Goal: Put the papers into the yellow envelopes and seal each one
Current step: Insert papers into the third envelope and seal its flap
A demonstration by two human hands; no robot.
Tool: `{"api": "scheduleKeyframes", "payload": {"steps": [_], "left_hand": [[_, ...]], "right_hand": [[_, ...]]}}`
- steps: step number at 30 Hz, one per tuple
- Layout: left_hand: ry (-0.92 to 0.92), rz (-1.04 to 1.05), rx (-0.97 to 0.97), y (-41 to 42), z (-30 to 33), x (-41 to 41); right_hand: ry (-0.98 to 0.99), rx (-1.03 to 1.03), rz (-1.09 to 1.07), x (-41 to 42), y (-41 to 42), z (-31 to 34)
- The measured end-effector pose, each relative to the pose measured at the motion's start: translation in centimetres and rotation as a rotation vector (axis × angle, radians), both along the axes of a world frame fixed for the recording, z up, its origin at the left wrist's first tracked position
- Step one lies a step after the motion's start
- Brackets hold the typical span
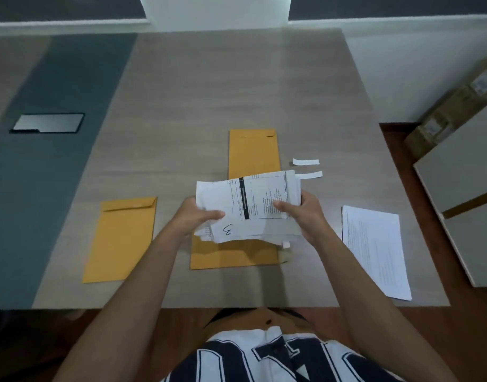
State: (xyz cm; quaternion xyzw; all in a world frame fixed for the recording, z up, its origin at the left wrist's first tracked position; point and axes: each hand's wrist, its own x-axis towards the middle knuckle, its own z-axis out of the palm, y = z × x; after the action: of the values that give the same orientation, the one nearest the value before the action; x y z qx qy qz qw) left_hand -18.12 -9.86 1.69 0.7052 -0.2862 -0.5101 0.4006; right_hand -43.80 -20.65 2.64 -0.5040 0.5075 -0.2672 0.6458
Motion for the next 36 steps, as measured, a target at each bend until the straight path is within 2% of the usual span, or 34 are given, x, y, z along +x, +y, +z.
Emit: {"api": "scheduleKeyframes", "payload": {"steps": [4, 7, 11, 14, 26, 31, 36], "left_hand": [[0.085, 0.201, -0.026, 0.8, -0.1, -0.4], [0.148, 0.272, -0.077, 1.5, 0.1, -0.6], [0.028, 0.203, -0.079, 2.8, -1.1, -0.7], [0.022, 0.199, -0.047, 3.9, -2.0, -1.1], [0.116, 0.403, -0.041, 3.3, -3.1, -3.4], [0.084, 0.434, -0.037, 3.3, -2.9, -3.5], [-0.076, 0.291, -0.072, 3.7, -2.9, -3.3]], "right_hand": [[0.009, -0.001, 0.044, 1.1, 0.3, 0.2], [0.056, -0.042, 0.060, 1.6, 0.2, 0.2], [0.131, -0.091, 0.085, 1.4, 0.9, -0.7], [0.213, -0.071, 0.133, 0.8, 1.9, -2.2], [0.142, -0.008, 0.051, 1.1, 3.1, -3.6], [0.140, -0.030, 0.017, 1.7, 3.1, -3.8], [0.223, -0.102, 0.100, 2.0, 3.0, -3.8]]}}
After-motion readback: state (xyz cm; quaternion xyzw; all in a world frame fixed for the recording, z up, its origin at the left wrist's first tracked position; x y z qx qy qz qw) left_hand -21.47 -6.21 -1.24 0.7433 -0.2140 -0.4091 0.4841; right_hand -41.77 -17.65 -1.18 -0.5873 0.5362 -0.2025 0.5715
